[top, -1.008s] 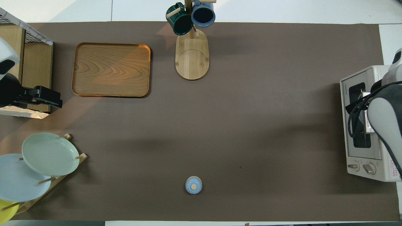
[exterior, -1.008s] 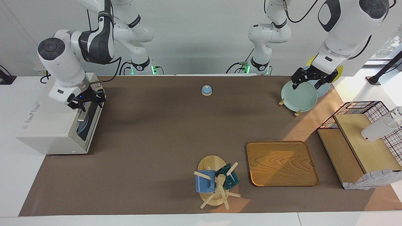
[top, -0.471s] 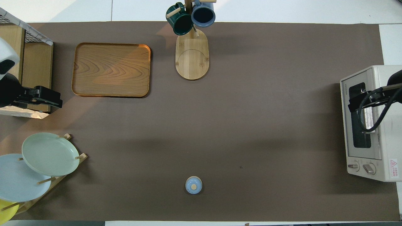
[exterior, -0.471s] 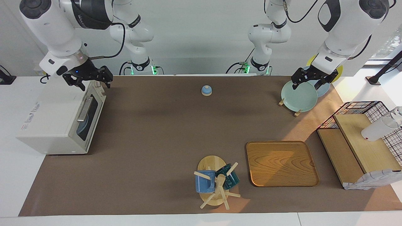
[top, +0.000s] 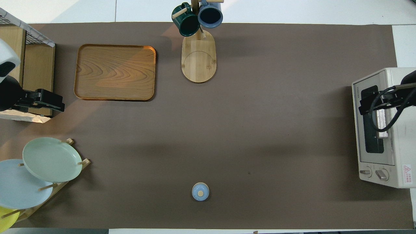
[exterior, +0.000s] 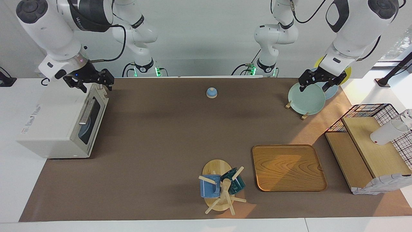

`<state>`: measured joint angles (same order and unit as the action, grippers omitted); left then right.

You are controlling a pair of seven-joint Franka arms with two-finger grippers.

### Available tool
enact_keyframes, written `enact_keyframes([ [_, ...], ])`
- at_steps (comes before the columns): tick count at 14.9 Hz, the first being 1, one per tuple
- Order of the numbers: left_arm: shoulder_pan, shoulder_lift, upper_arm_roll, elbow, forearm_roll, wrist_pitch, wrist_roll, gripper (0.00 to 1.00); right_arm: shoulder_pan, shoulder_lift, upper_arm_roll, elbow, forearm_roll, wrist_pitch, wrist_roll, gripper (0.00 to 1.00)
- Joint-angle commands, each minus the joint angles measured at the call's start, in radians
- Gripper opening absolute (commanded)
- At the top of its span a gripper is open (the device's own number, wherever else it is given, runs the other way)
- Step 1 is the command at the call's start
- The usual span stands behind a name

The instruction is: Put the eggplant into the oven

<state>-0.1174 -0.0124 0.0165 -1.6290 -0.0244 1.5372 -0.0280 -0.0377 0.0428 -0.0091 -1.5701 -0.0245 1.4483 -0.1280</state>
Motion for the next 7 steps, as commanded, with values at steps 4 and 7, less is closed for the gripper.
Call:
enact_keyframes([
  [4, 0.002, -0.001, -0.003, 0.004, 0.026, 0.0, -0.009, 1.0, 0.019, -0.032, 0.001, -0.011, 0.011, -0.002, 0.015, 1.0],
  [7, 0.002, -0.001, -0.003, 0.003, 0.026, 0.0, -0.009, 1.0, 0.044, -0.087, -0.037, -0.092, 0.015, 0.023, 0.014, 1.0],
])
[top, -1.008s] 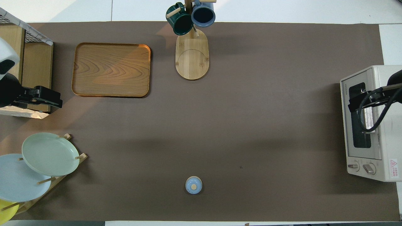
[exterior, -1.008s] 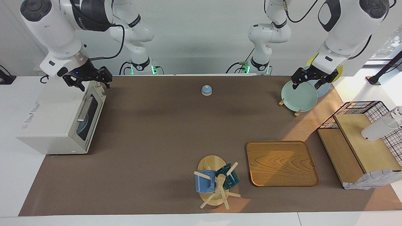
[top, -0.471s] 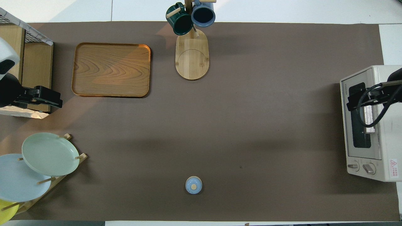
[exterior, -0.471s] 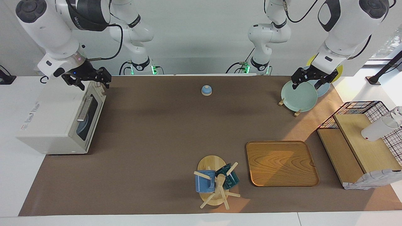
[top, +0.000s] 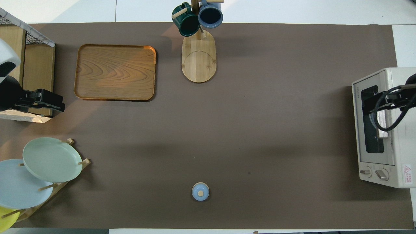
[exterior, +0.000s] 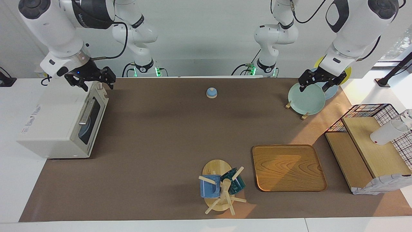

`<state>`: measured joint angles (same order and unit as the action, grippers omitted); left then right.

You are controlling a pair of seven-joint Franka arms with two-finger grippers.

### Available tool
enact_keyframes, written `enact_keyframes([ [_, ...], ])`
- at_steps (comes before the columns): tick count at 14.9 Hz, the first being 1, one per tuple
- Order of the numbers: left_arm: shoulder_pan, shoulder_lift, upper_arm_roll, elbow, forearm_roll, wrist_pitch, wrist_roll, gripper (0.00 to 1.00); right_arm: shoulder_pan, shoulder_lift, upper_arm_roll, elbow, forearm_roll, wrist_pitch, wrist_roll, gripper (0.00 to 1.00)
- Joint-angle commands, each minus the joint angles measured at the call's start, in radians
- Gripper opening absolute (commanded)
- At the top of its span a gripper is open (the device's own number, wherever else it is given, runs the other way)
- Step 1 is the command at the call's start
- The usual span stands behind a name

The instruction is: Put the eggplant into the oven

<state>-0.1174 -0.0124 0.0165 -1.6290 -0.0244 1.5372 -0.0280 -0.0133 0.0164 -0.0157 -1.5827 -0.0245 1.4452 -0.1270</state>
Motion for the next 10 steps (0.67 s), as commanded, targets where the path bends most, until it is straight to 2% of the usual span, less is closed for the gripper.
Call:
enact_keyframes([
  [1, 0.002, -0.001, -0.003, 0.004, 0.026, 0.0, -0.009, 1.0, 0.019, -0.058, -0.032, -0.076, 0.015, 0.027, 0.015, 1.0],
  [10, 0.002, -0.001, -0.003, 0.005, 0.026, 0.0, -0.009, 1.0, 0.018, -0.019, -0.04, -0.019, 0.023, 0.037, 0.075, 1.0],
])
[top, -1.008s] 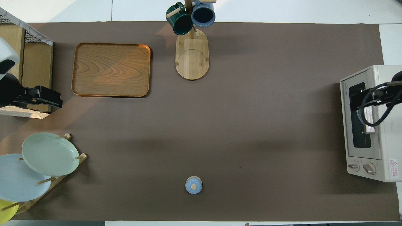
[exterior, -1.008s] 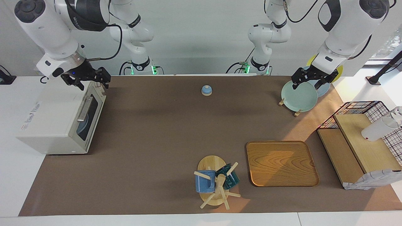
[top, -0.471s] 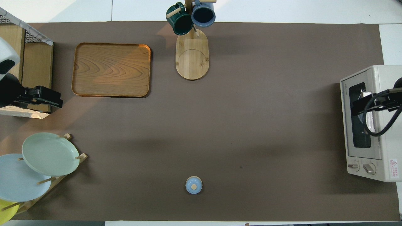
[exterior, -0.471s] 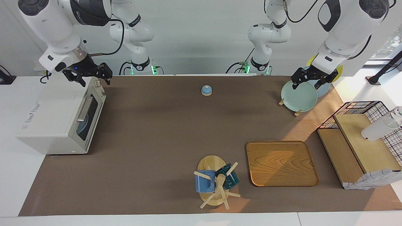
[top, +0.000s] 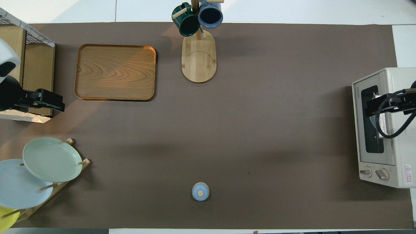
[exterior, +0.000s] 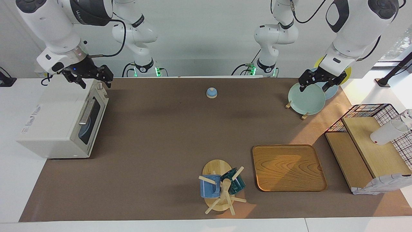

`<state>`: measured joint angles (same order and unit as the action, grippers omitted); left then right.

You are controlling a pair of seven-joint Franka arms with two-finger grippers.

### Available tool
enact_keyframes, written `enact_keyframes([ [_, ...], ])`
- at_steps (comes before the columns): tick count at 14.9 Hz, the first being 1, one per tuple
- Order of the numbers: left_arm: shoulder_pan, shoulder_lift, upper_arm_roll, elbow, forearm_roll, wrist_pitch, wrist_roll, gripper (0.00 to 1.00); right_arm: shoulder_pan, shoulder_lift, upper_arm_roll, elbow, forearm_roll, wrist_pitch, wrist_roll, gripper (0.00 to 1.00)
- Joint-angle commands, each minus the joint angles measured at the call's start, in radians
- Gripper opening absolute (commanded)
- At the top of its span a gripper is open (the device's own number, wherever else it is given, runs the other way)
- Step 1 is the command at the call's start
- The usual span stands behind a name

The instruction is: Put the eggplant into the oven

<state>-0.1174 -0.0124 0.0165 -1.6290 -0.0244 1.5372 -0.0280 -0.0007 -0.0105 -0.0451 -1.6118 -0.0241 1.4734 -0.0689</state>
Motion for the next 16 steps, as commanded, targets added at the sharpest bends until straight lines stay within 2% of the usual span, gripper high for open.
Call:
enact_keyframes([
  [1, 0.002, -0.001, -0.003, 0.003, 0.026, 0.0, -0.01, 1.0, 0.002, 0.007, -0.01, 0.01, 0.023, 0.004, 0.018, 1.0],
  [6, 0.002, -0.001, -0.003, 0.003, 0.026, 0.0, -0.009, 1.0, 0.002, 0.003, -0.033, 0.009, 0.024, -0.007, 0.018, 1.0],
  [16, 0.002, -0.001, -0.003, 0.003, 0.026, 0.0, -0.009, 1.0, 0.007, 0.003, -0.029, 0.016, 0.035, -0.015, 0.018, 1.0],
])
